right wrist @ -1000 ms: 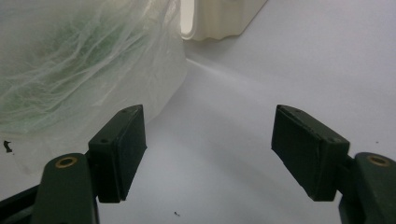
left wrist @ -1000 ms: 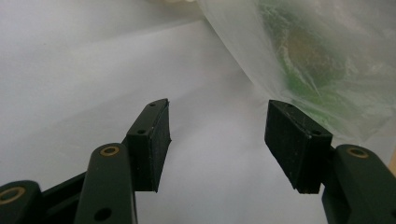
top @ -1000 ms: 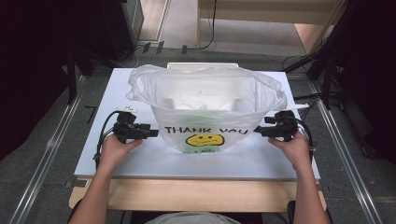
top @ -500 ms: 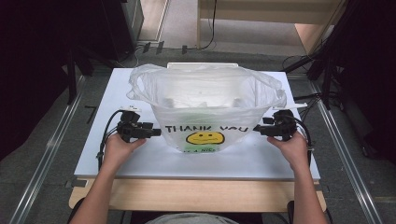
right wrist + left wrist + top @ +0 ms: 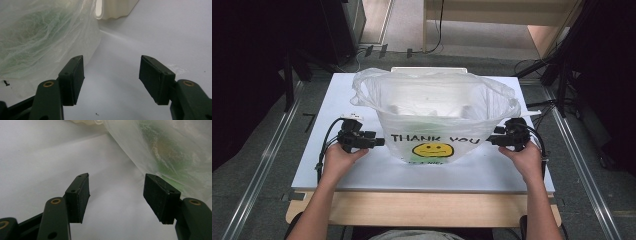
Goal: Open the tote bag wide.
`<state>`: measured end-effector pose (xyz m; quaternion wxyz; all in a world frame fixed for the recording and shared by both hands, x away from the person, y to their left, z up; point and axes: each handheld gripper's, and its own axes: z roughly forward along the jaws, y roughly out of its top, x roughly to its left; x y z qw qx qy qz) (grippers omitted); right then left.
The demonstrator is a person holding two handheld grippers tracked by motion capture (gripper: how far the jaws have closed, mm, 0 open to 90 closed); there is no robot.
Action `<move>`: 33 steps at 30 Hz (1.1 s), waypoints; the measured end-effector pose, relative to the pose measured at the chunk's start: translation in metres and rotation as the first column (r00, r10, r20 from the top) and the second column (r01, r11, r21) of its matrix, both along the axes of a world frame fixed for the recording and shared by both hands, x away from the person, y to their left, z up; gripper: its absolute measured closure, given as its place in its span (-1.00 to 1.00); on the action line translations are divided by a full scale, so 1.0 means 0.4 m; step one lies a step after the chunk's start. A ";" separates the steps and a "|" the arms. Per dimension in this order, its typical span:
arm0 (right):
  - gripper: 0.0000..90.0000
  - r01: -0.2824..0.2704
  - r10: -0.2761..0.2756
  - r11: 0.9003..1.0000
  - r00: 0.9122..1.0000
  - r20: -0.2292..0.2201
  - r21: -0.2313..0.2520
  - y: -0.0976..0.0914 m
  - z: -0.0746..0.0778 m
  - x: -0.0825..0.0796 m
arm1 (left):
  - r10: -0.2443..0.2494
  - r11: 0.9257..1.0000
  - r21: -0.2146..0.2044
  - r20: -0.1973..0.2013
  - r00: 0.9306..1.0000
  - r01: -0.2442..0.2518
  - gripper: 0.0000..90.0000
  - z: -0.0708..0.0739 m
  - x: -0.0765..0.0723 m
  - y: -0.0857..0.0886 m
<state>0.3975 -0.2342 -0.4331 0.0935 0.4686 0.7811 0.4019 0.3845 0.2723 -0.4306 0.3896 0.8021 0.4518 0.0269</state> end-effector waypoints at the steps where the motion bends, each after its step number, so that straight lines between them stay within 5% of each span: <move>1: -0.16 0.000 0.000 1.000 1.000 0.000 0.000 0.000 0.000 0.000 | 0.000 1.000 0.000 0.000 1.000 0.000 -0.14 0.000 0.000 0.000; 31: -0.10 0.010 -0.010 1.000 1.000 0.000 -0.016 -0.011 0.008 -0.005 | 0.020 1.000 0.001 -0.013 1.000 -0.020 -0.10 0.006 0.006 -0.002; 33: -0.09 0.009 -0.009 0.999 1.000 0.004 -0.032 -0.014 0.016 -0.008 | 0.021 1.000 -0.022 -0.019 1.000 -0.021 -0.09 0.017 0.012 0.000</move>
